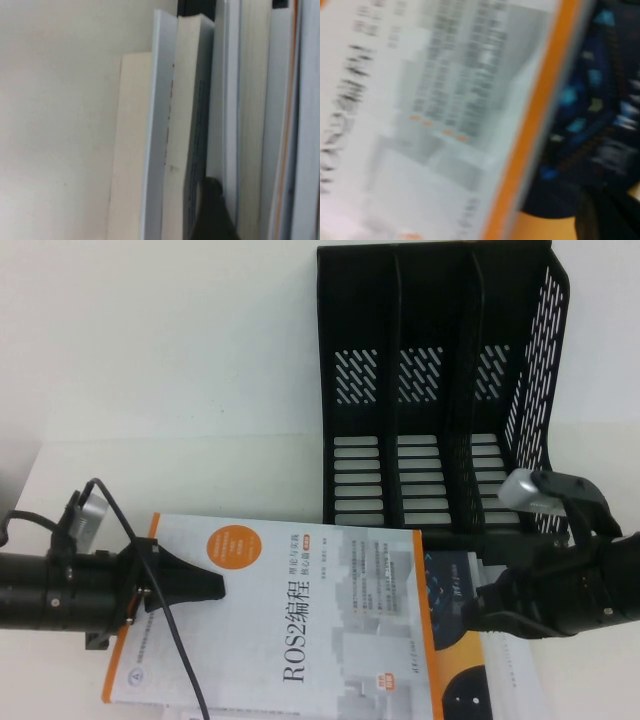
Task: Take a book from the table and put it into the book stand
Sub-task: Push book with right arm
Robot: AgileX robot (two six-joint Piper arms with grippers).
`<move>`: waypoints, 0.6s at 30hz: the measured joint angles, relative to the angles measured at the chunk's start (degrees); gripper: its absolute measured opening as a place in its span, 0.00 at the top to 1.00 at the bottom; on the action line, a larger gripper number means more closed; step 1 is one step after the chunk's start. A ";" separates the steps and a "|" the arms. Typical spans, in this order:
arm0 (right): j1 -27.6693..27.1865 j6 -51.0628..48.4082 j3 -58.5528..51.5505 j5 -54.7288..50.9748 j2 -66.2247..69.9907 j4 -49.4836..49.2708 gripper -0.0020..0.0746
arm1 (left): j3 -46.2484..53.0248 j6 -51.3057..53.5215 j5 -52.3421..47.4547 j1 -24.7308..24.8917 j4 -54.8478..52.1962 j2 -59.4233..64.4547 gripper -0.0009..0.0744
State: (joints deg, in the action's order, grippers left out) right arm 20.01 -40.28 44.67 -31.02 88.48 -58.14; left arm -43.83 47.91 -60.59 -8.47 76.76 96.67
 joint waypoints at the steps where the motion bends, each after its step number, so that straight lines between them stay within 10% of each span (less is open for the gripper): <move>1: 0.00 0.00 0.00 -0.44 -0.50 0.00 0.97 | 0.00 0.00 0.00 0.29 0.20 0.12 0.44; 18: 0.00 -3.93 0.47 -4.29 5.48 -7.82 0.97 | 0.00 1.67 0.00 0.68 1.27 0.56 0.45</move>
State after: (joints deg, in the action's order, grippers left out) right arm 20.01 -44.21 45.14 -35.31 93.96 -65.96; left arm -43.83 49.57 -60.59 -7.78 78.03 97.22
